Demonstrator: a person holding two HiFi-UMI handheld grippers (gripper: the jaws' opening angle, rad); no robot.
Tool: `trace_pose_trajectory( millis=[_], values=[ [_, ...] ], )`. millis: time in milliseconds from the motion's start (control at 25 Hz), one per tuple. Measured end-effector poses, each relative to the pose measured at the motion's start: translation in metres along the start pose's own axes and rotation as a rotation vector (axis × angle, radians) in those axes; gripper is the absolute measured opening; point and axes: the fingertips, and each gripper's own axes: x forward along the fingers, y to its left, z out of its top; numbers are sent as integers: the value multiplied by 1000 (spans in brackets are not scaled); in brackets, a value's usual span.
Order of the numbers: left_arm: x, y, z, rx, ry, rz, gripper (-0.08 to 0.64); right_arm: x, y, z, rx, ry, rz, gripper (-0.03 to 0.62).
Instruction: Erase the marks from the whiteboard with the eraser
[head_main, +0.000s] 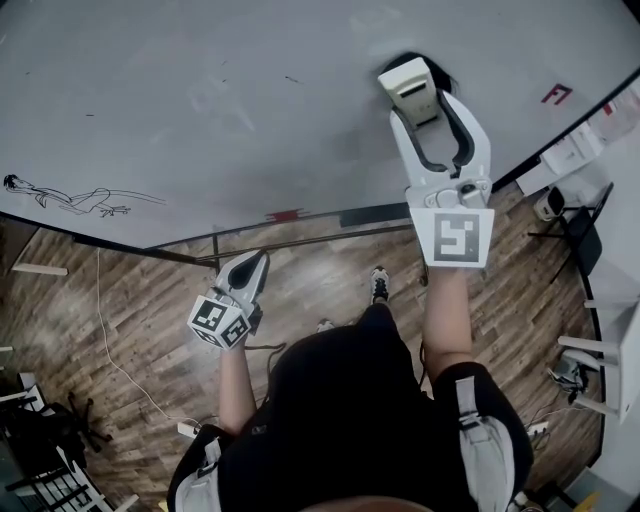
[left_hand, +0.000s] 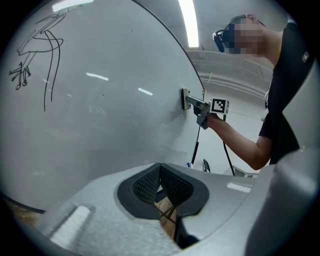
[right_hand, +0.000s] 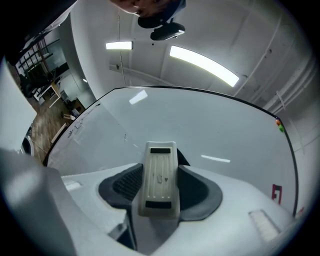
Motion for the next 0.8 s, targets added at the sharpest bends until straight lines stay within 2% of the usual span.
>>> trace_pose_trajectory(
  millis=[120, 280, 560, 800],
  values=[
    [-4, 0, -2, 1, 5, 9, 11, 4, 17, 0, -11, 10, 34, 224],
    [-7, -2, -2, 5, 1, 23, 11, 7, 39, -8, -86, 80, 107, 224],
    [-22, 2, -2, -2, -10, 68, 11, 21, 67, 10, -86, 34, 157, 224],
    [-35, 6, -1, -9, -24, 112, 11, 42, 99, 41, -115, -44, 224, 224]
  ],
)
